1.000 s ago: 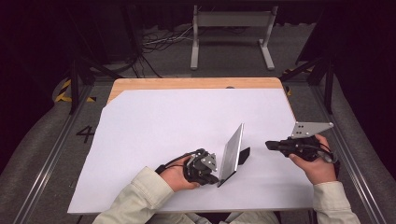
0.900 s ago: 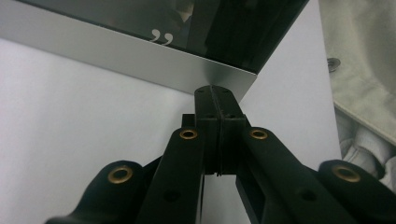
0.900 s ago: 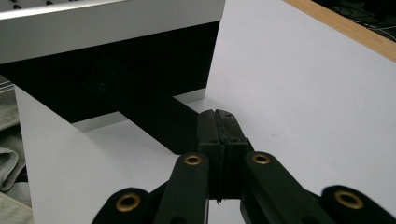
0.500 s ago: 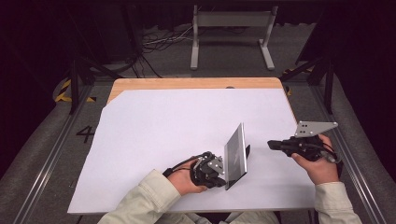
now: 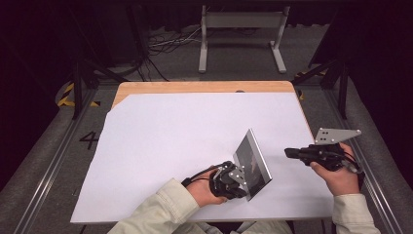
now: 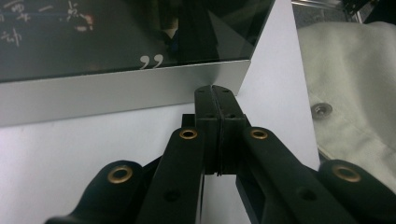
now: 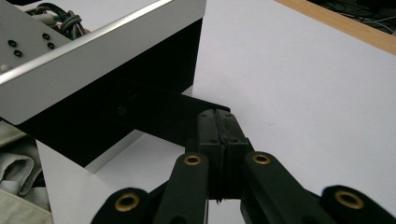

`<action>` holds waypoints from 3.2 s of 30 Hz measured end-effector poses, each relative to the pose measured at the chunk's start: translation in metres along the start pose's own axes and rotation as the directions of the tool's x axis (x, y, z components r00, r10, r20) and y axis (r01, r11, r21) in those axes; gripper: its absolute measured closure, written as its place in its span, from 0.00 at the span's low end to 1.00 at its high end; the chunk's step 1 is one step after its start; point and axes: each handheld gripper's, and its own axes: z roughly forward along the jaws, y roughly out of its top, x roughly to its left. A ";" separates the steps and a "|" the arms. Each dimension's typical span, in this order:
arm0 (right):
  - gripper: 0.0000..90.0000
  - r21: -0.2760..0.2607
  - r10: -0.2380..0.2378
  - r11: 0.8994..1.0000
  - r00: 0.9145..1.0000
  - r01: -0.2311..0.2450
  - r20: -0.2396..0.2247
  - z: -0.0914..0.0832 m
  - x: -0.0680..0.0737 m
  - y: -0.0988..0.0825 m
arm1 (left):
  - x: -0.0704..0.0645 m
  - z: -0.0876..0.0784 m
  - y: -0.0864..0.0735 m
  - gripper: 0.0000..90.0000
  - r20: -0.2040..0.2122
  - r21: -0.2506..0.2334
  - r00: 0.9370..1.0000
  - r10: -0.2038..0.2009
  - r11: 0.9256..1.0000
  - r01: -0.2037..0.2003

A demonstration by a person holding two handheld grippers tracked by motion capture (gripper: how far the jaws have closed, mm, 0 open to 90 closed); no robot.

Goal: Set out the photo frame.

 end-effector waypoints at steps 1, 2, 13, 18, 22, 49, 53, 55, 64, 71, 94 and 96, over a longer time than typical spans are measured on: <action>0.99 -0.002 0.002 1.000 1.000 -0.002 0.003 -0.001 0.000 -0.001 | 0.000 0.001 0.001 1.00 -0.001 -0.006 1.000 -0.001 1.000 0.001; 1.00 -0.003 0.006 1.000 1.000 -0.006 0.006 -0.003 0.000 -0.001 | 0.000 0.003 0.002 1.00 0.000 -0.010 1.000 0.001 1.000 -0.001; 0.99 -0.004 0.018 1.000 1.000 -0.018 0.013 -0.008 0.001 -0.004 | -0.003 0.012 0.009 0.98 -0.026 -0.049 1.000 0.004 0.999 -0.005; 0.98 -0.001 0.020 1.000 1.000 -0.020 0.013 -0.008 0.001 -0.003 | -0.003 0.010 0.008 0.96 -0.023 -0.051 1.000 0.007 0.999 -0.008; 0.98 0.001 0.020 1.000 1.000 -0.020 0.012 -0.008 0.003 -0.002 | -0.001 0.005 0.005 0.95 -0.016 -0.053 1.000 -0.003 0.999 0.002; 0.87 0.031 0.093 0.995 0.995 -0.092 -0.033 -0.014 0.024 0.027 | 0.018 -0.039 -0.020 0.92 -0.091 -0.092 0.994 -0.067 0.994 0.058; 0.85 0.021 0.087 0.996 0.996 -0.086 -0.033 -0.017 0.030 0.032 | 0.020 -0.043 -0.022 0.91 -0.097 -0.094 0.992 -0.082 0.993 0.073; 0.83 0.019 0.088 0.996 0.995 -0.088 -0.034 -0.018 0.033 0.034 | 0.022 -0.045 -0.024 0.91 -0.099 -0.099 0.991 -0.089 0.992 0.079; 0.72 0.024 0.154 0.988 0.987 -0.153 -0.050 -0.017 0.037 0.038 | 0.028 -0.054 -0.030 0.89 -0.115 -0.118 0.987 -0.115 0.988 0.102; 0.63 0.027 0.168 0.986 0.984 -0.167 -0.059 -0.013 0.044 0.042 | 0.032 -0.059 -0.034 0.88 -0.136 -0.128 0.983 -0.126 0.986 0.109; 0.42 0.082 0.202 0.977 0.977 -0.197 -0.061 0.016 0.057 0.045 | 0.037 -0.064 -0.041 0.87 -0.152 -0.148 0.975 -0.164 0.979 0.141; 0.42 0.088 0.202 0.977 0.978 -0.196 -0.058 0.020 0.058 0.044 | 0.037 -0.064 -0.041 0.87 -0.150 -0.147 0.976 -0.158 0.980 0.136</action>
